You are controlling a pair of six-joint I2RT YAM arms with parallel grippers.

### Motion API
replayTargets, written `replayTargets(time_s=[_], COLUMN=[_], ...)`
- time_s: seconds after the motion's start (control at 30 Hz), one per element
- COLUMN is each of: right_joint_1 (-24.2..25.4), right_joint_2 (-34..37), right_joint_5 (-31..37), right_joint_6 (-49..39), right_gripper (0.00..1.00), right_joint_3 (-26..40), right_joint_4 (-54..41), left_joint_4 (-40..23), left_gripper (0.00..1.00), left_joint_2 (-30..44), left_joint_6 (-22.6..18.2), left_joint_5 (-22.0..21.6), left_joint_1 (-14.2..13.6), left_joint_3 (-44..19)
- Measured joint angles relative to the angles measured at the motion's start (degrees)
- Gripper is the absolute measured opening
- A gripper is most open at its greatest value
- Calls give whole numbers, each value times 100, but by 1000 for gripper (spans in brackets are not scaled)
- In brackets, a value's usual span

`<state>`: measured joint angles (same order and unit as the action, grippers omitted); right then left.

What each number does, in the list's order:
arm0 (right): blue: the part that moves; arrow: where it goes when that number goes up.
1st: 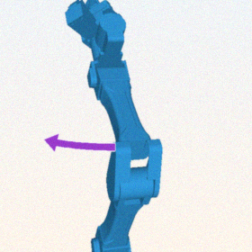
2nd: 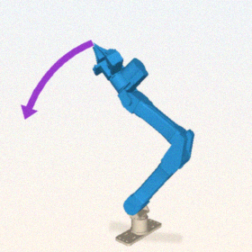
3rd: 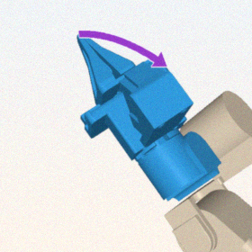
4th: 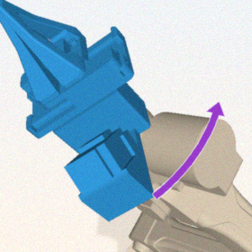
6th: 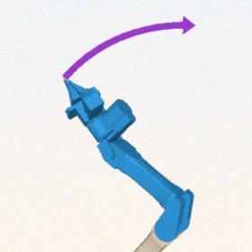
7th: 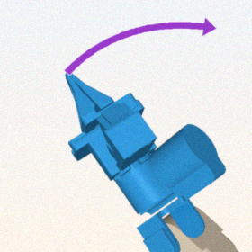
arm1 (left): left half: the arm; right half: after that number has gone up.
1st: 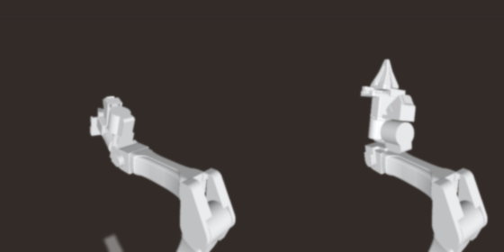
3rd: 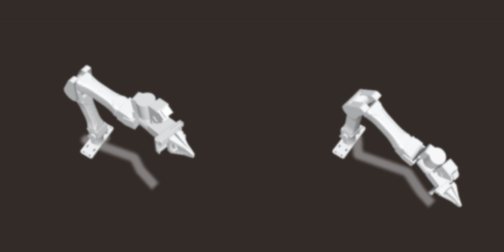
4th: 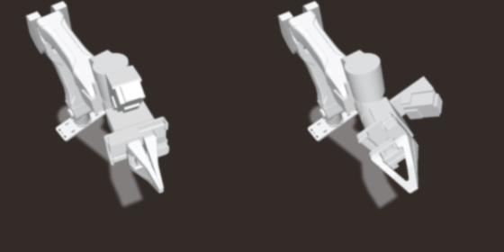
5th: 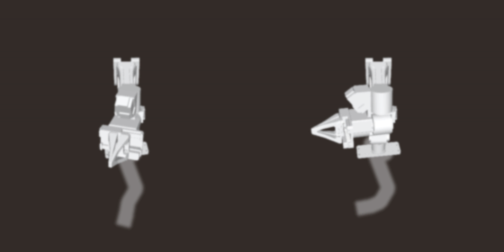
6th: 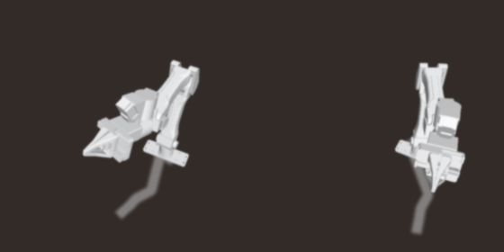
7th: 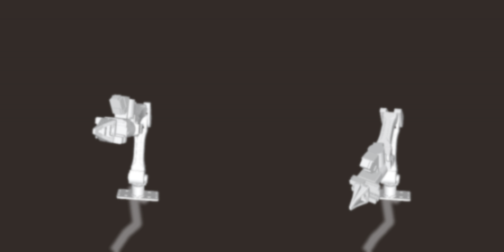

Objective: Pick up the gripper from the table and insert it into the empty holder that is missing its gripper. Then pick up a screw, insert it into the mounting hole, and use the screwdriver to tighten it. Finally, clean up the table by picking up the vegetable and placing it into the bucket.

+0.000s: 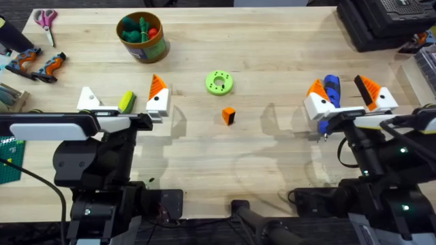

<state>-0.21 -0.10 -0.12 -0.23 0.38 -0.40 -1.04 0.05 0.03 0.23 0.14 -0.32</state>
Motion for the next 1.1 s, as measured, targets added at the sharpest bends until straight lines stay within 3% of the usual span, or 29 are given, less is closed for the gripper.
replayTargets(time_s=[0.47,0.63,0.77,0.9,1.1], right_joint_1=[0,0,0,0,0], right_joint_2=[0,11,237,841,2400], right_joint_5=[-17,-59,-101,-122,-126], right_joint_6=[-234,-208,-186,-166,-163], right_gripper=[994,994,993,993,993], right_joint_3=[4,165,684,1532,3152], right_joint_4=[-12,-209,-625,-1440,-2641], left_joint_4=[-390,-1305,-2055,-3189,-4915], left_gripper=[985,986,986,987,987], left_joint_2=[-2,1,195,880,2762], left_joint_6=[-2,-4,-9,-22,-44], left_joint_5=[2,-10,-28,-106,-359], left_joint_1=[0,0,0,0,0], left_joint_3=[-16,-493,-1301,-2511,-4418])
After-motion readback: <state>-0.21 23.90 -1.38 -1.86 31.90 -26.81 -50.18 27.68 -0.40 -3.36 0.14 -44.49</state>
